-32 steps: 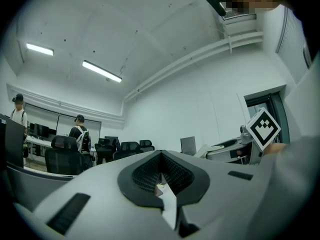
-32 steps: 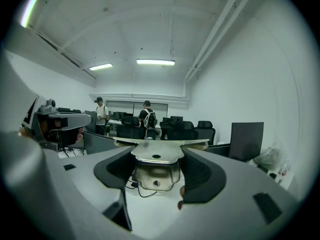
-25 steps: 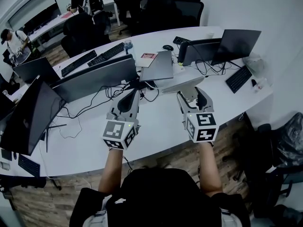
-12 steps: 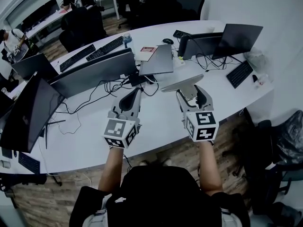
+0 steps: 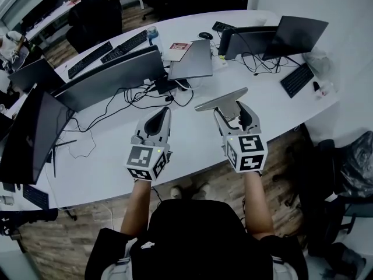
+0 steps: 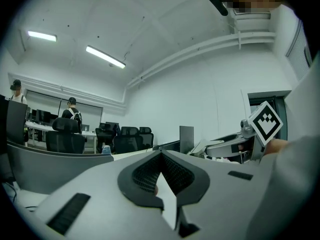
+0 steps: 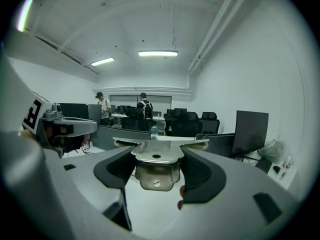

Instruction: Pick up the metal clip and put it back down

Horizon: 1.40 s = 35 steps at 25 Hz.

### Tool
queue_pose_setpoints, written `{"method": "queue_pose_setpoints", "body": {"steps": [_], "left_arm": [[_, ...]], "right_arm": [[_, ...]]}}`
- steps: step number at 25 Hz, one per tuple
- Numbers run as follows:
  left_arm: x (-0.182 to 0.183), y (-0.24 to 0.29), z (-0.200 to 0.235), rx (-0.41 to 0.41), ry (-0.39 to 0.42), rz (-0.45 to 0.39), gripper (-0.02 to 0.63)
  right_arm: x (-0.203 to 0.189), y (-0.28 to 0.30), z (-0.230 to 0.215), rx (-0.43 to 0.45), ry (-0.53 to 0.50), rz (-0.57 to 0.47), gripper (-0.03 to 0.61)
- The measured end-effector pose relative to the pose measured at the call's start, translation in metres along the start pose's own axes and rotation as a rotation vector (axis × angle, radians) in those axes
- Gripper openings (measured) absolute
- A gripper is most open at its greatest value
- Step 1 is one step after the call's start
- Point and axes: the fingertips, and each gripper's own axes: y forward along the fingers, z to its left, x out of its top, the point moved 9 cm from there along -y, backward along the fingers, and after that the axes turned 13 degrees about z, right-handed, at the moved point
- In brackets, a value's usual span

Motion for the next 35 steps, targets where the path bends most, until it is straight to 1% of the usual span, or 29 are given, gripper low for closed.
{"method": "queue_pose_setpoints", "body": {"steps": [8, 16, 23, 30, 35], "left_arm": [[-0.026, 0.009, -0.003, -0.017, -0.023, 0.066, 0.009], [-0.061, 0.018, -0.003, -0.021, -0.040, 0.167, 0.009], [-0.076, 0.026, -0.003, -0.025, -0.050, 0.204, 0.009], [-0.098, 0.036, -0.006, -0.029, -0.063, 0.261, 0.009], [-0.112, 0.042, -0.008, -0.032, -0.065, 0.288, 0.009]], "right_arm": [[-0.022, 0.015, 0.003, 0.024, 0.012, 0.063, 0.302], [-0.050, 0.036, 0.005, 0.038, 0.020, 0.138, 0.302], [-0.074, 0.049, 0.003, 0.045, 0.048, 0.189, 0.302], [-0.103, 0.062, -0.003, 0.053, 0.081, 0.248, 0.302], [-0.121, 0.070, -0.002, 0.065, 0.089, 0.296, 0.302]]}}
